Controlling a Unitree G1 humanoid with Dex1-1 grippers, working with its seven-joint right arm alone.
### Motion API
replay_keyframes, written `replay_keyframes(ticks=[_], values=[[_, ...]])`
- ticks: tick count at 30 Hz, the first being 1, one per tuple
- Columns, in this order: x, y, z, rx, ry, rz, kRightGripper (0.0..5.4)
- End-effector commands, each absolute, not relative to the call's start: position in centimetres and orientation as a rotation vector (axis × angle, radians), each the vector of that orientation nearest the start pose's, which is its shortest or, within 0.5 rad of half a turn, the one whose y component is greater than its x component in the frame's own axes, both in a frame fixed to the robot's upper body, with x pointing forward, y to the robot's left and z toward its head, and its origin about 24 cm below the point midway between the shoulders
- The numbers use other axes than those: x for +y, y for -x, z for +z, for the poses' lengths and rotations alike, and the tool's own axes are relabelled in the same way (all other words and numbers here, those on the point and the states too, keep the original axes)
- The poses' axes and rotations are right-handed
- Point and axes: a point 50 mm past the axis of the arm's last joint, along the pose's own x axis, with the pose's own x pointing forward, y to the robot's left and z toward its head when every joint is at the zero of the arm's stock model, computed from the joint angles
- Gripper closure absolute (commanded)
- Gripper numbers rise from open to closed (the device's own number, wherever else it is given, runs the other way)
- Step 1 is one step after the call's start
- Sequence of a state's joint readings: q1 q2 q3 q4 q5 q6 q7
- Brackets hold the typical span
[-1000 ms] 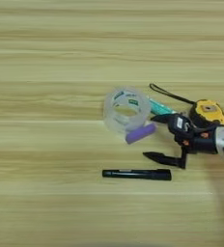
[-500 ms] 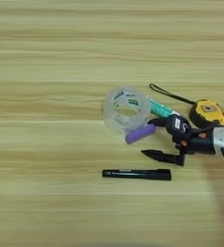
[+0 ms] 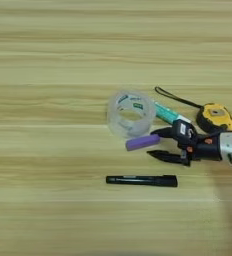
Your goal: Move the objects on the table
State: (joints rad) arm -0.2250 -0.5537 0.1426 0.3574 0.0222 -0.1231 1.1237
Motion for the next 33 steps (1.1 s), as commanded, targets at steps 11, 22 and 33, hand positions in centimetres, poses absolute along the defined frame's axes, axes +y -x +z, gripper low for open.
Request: replay_keyframes(ticks=[11,22,33], values=[[-20.9,-27.4,5.6,0.263,0.553,1.123,4.50],[-20.8,-27.3,5.9,0.239,0.544,1.138,4.62],[-19.9,-25.6,6.8,0.149,0.507,1.284,4.62]])
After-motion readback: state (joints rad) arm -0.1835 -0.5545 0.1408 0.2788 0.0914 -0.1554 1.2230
